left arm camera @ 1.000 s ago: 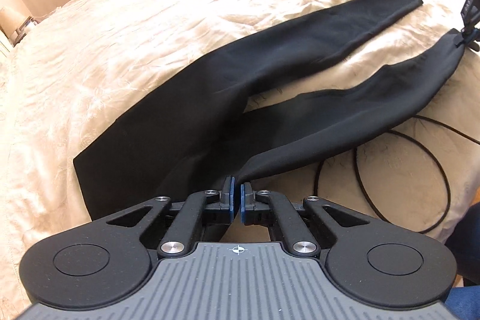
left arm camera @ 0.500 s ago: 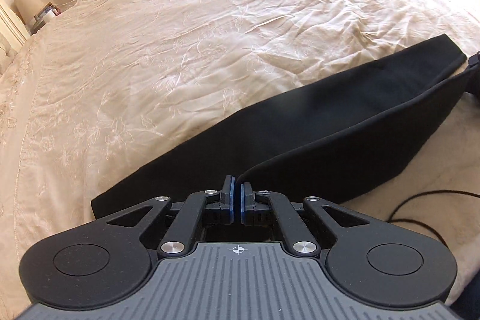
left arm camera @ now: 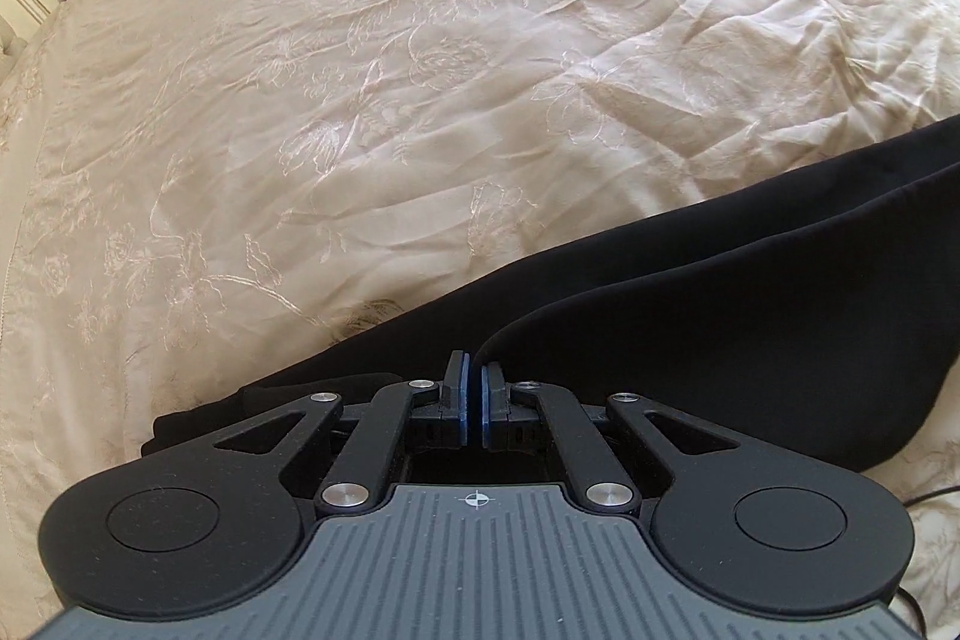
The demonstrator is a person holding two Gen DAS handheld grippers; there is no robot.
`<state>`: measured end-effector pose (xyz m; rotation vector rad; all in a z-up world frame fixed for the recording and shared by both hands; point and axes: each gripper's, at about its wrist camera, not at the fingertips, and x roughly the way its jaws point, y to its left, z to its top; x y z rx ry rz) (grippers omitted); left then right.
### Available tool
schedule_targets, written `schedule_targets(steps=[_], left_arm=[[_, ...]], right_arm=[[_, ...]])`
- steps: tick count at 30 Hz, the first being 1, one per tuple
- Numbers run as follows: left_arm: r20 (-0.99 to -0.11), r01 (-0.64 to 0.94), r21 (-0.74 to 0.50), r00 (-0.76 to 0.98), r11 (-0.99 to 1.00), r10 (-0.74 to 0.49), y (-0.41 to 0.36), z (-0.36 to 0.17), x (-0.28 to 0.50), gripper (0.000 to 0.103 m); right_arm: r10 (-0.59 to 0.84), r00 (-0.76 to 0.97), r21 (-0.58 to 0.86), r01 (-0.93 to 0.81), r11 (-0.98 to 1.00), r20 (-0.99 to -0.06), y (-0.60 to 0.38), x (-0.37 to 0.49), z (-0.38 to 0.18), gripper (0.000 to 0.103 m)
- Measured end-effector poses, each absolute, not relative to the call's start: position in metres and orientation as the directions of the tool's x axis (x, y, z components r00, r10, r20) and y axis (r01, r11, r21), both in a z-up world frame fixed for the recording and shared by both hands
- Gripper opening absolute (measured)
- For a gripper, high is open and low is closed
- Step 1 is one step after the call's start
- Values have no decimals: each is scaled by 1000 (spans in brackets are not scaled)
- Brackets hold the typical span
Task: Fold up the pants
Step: 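Lift the leg hem with the right gripper and lay it onto the other leg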
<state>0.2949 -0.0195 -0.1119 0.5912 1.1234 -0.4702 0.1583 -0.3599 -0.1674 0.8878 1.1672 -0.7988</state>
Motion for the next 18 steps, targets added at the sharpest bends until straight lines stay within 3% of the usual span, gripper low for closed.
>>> schedule_targets(steps=[3,9,11,13,18], left_arm=[[-936,600,207,351,773,-22,-22,-123,303,4],[-944,548,221,327,807,37,-25,-140,306,4],[-942,540,235,332,808,52,-26,-142,303,4],[-940,532,243,336,811,61,-27,-143,301,4],[-936,509,255,344,822,77,-28,-144,298,4]], right_arm=[[-78,207,147,870,471,-975,-366,168,-178,6],[-99,294,201,827,525,-951,-376,159,-167,17],[-136,325,207,820,534,-936,-380,145,-152,28],[-193,328,177,820,544,-925,-388,127,-138,37],[-312,277,43,806,590,-909,-409,91,-126,44]])
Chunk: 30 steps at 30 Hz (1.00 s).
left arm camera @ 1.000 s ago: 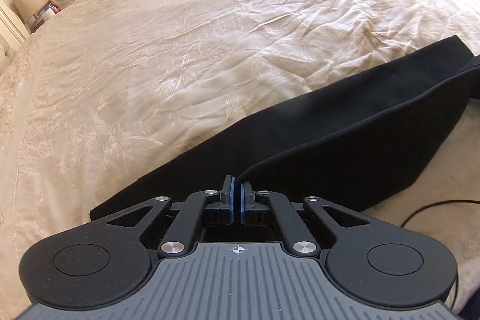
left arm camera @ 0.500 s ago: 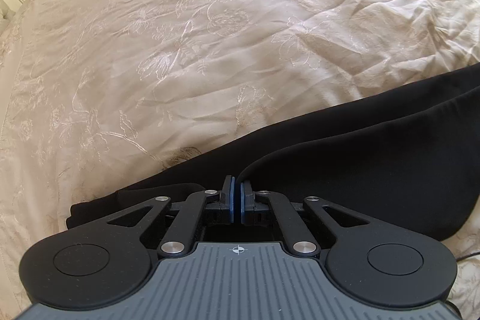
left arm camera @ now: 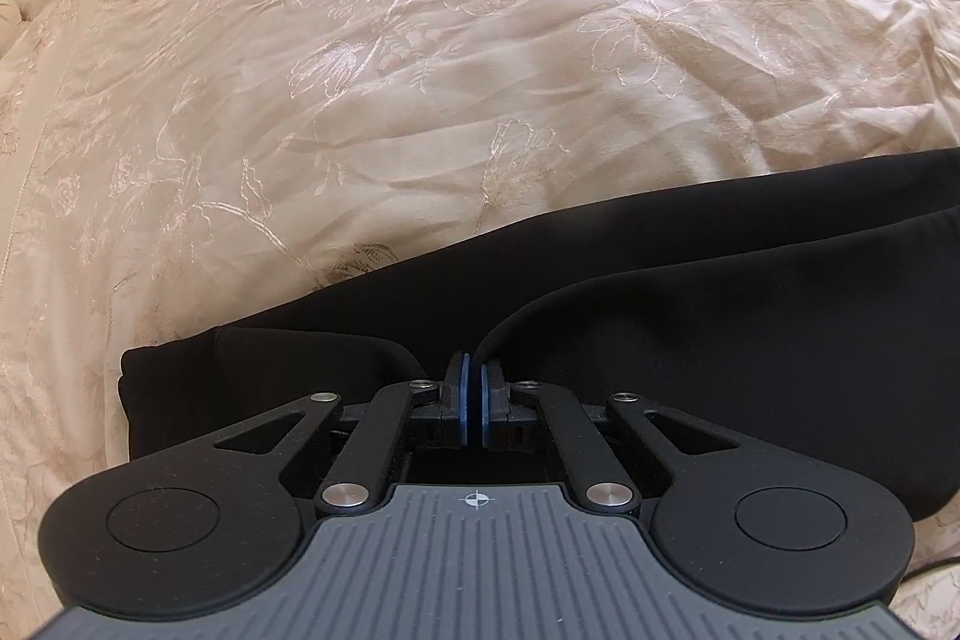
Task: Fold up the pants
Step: 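Lift the leg hem with the right gripper and lay it onto the other leg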
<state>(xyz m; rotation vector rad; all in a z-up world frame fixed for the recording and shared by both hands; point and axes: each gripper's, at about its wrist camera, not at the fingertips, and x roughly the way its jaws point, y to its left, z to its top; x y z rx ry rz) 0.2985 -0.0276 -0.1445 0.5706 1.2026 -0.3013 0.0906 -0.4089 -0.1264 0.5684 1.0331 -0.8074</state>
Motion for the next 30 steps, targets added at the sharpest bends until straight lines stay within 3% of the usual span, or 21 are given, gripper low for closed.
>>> schedule_targets(steps=[10,12,13,14,23,30], left_arm=[[-928,478,276,358,834,102,-31,-146,296,4],[-926,479,284,363,831,107,-33,-146,295,4],[-924,478,288,365,830,110,-33,-147,293,4],[-923,476,290,369,831,111,-33,-147,292,3],[-898,406,257,435,877,61,-25,-105,293,3],[-907,433,261,417,863,65,-38,-127,309,3]], right_arm=[[-295,267,6,750,661,-918,-431,94,-160,44],[-276,254,-6,727,686,-927,-430,99,-166,33],[-276,246,-15,720,694,-929,-428,100,-168,15],[-267,242,-16,713,701,-933,-427,101,-169,13],[-314,342,38,727,686,-886,-419,99,-122,10],[-324,285,-3,748,664,-902,-434,121,-147,10]])
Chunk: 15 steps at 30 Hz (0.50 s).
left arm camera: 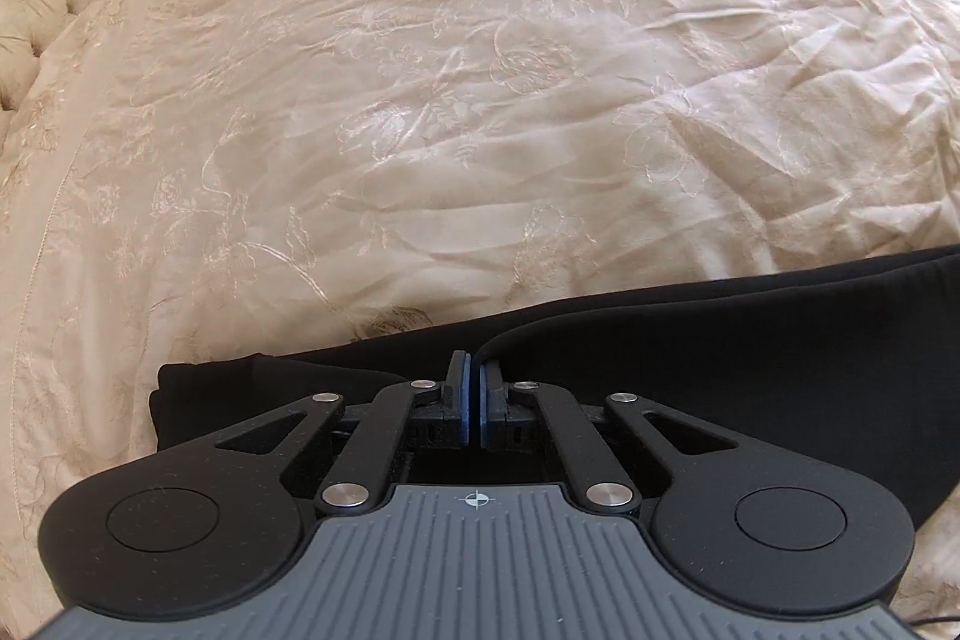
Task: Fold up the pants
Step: 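Lift the leg hem with the right gripper and lay it onto the other leg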
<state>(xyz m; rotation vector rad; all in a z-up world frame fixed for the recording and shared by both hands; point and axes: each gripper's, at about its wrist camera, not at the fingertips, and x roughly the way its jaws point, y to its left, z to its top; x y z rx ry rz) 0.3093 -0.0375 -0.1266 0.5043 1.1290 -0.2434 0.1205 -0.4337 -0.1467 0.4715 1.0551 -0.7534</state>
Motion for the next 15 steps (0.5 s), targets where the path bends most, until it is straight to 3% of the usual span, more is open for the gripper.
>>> schedule_targets(steps=[15], left_arm=[[-922,494,273,379,825,78,-45,-142,331,6]], right_arm=[[-364,203,-83,768,635,-909,-436,130,-172,11]])
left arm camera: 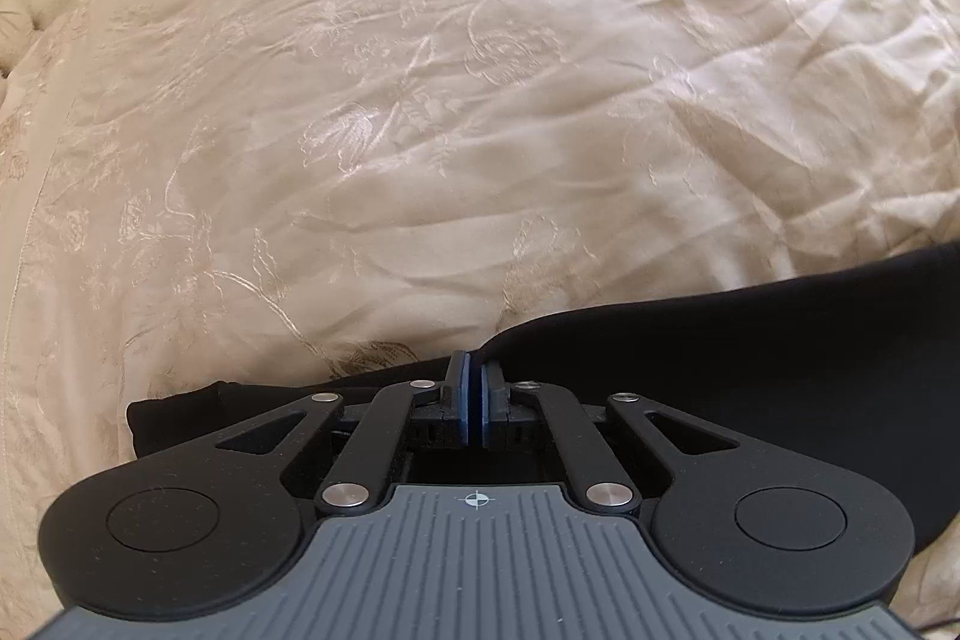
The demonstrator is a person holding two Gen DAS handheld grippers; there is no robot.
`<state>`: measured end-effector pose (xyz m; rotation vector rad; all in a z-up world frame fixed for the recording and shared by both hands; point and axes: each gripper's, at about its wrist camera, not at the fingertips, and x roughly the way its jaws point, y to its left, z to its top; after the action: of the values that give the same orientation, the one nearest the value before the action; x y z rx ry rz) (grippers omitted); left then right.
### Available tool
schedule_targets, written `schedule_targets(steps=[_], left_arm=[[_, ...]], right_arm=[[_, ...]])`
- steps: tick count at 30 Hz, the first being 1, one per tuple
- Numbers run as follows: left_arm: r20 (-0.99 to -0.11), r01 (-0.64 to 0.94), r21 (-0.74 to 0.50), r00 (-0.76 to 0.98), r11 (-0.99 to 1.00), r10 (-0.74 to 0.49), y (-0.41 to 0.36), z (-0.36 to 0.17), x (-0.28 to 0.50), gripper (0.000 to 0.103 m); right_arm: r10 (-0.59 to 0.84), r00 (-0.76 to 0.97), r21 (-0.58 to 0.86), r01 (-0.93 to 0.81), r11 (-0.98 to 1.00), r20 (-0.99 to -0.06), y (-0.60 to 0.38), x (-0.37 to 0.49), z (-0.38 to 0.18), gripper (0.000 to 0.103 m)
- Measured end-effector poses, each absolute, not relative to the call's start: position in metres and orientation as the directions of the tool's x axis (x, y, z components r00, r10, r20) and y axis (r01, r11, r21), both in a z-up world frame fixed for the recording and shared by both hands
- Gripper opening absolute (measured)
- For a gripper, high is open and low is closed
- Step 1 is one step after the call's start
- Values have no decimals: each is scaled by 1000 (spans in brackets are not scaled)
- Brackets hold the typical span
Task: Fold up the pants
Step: 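Lift the leg hem with the right gripper and lay it onto the other leg, then open the right gripper to release the hem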
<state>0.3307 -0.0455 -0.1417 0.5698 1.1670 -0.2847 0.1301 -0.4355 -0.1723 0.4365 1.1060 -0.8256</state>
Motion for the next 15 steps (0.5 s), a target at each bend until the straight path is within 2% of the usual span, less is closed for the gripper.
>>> schedule_targets(steps=[3,5,7,11,15], left_arm=[[-923,530,270,381,804,58,-42,-131,329,9],[-925,534,249,380,808,34,-37,-119,331,13],[-921,526,235,389,818,15,-33,-104,336,17],[-872,465,309,487,830,52,-27,-74,343,23],[-842,431,356,533,829,85,-20,-52,349,23]], right_arm=[[-366,185,-106,756,646,-912,-436,132,-173,14],[-374,184,-114,754,647,-909,-436,132,-169,21],[-385,204,-99,764,638,-900,-435,129,-161,21],[-400,248,-68,773,630,-882,-430,122,-144,23],[-370,318,-9,748,663,-873,-415,117,-125,23]])
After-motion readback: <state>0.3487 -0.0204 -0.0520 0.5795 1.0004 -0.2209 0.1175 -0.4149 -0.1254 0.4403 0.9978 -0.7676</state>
